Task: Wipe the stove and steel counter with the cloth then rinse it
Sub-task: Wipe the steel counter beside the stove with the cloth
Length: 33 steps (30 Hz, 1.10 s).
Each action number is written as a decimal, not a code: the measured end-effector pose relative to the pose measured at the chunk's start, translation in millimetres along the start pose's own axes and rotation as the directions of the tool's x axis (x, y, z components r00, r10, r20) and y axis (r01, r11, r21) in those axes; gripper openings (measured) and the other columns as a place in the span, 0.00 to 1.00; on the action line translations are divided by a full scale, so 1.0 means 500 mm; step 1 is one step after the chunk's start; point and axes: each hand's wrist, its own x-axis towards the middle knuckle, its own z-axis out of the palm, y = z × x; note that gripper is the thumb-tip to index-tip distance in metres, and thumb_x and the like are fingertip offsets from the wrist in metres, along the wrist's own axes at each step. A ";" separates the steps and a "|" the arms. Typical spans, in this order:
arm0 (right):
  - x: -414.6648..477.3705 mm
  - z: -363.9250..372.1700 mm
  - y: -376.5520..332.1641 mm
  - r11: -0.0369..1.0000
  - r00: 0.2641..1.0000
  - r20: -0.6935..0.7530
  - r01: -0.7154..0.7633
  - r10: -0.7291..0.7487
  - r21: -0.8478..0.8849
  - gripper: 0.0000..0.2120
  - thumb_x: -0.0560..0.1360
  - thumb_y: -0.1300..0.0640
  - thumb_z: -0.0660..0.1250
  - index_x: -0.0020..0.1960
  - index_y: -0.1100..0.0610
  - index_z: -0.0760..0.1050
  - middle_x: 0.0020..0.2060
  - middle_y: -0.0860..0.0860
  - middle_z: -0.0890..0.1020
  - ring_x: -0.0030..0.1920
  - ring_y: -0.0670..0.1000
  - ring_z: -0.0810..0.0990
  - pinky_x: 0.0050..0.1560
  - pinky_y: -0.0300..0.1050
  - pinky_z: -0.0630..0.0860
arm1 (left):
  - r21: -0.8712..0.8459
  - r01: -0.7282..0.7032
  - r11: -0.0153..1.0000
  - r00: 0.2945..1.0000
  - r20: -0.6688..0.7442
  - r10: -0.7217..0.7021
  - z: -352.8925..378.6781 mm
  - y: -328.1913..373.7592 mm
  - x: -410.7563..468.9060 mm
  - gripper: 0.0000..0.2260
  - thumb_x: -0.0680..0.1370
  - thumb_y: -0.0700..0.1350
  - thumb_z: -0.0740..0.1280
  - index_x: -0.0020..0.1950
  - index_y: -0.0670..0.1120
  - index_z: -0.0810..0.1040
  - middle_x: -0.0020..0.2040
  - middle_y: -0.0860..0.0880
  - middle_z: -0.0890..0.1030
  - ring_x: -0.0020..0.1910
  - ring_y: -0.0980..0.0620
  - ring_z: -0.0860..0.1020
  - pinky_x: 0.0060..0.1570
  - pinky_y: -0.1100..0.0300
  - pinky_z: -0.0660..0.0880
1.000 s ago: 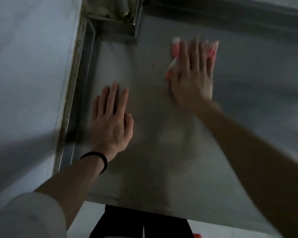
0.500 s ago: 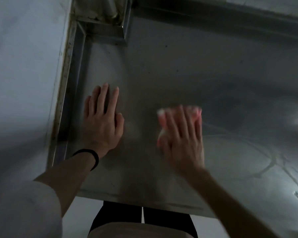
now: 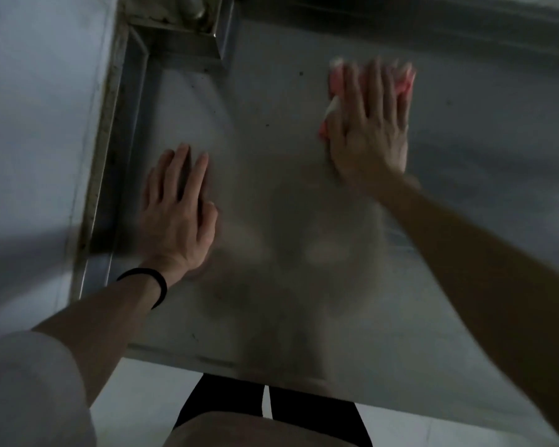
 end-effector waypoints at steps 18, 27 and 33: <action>-0.178 -0.015 0.018 0.999 0.999 0.044 0.023 -0.022 -0.024 0.31 0.83 0.45 0.56 0.85 0.49 0.58 0.83 0.58 0.60 0.85 0.60 0.53 0.81 0.68 0.49 | -0.041 -0.014 0.999 1.000 -0.001 0.014 0.009 -0.010 0.004 0.31 0.81 0.53 0.54 0.84 0.47 0.58 0.85 0.40 0.57 0.83 0.36 0.55 0.78 0.34 0.59; 0.092 -0.014 0.100 0.970 0.970 0.044 -0.240 0.238 0.030 0.32 0.84 0.39 0.45 0.86 0.46 0.48 0.86 0.57 0.49 0.85 0.60 0.46 0.83 0.63 0.44 | -0.009 -0.030 0.999 0.998 -0.047 0.030 0.026 -0.020 0.000 0.32 0.81 0.53 0.56 0.85 0.50 0.57 0.85 0.43 0.57 0.83 0.37 0.57 0.79 0.37 0.59; -0.233 -0.018 0.000 0.992 0.992 -0.039 -0.118 0.120 0.035 0.31 0.85 0.48 0.57 0.85 0.50 0.55 0.84 0.60 0.57 0.85 0.61 0.50 0.81 0.68 0.51 | -0.010 -0.008 1.000 1.000 0.002 0.008 0.020 -0.017 0.003 0.30 0.82 0.54 0.53 0.85 0.49 0.56 0.85 0.42 0.56 0.84 0.39 0.54 0.81 0.38 0.56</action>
